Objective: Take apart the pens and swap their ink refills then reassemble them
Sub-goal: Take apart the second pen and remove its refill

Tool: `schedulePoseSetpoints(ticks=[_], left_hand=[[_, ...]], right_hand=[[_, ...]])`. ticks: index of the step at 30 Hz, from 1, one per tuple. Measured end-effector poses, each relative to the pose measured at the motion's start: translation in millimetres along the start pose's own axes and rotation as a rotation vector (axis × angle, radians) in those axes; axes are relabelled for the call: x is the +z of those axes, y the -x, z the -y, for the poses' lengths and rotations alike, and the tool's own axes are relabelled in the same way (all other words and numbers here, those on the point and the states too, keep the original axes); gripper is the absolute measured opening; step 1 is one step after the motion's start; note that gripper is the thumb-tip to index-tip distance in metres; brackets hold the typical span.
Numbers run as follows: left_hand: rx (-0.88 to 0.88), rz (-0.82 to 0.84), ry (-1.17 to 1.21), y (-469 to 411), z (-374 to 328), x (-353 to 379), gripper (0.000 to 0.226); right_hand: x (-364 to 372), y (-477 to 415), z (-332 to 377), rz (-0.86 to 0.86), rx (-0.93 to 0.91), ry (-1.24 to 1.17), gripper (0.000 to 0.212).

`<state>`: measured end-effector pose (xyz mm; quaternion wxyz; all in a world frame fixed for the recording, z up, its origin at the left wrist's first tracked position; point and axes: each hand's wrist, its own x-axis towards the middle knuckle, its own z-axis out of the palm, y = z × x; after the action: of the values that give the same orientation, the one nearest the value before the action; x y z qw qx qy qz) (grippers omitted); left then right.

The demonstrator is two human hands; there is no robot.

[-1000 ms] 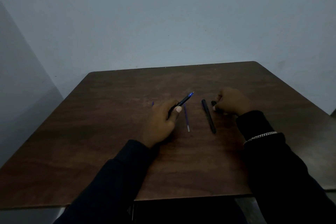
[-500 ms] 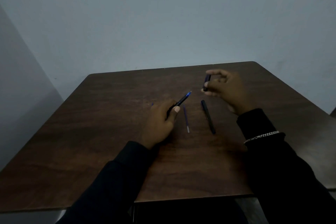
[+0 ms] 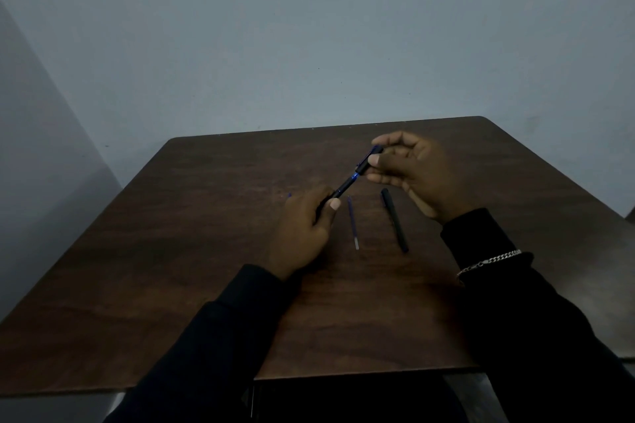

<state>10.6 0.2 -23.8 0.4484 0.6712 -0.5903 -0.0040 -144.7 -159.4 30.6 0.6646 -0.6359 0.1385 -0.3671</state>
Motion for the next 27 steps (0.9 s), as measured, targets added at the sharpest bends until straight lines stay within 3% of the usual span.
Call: schedulePoseSetpoints(ticks=[9, 27], left_hand=[[0.001, -0.011, 0.016, 0.7, -3.2, -1.4, 0.035], [-0.002, -0.026, -0.023, 5.1, -4.7, -2.8, 0.023]], right_hand=[[3.9, 2.8, -1.8, 0.054, 0.004, 0.102, 0.017], [10.2, 4.3, -5.7, 0.079, -0.017, 0.167, 0.015]])
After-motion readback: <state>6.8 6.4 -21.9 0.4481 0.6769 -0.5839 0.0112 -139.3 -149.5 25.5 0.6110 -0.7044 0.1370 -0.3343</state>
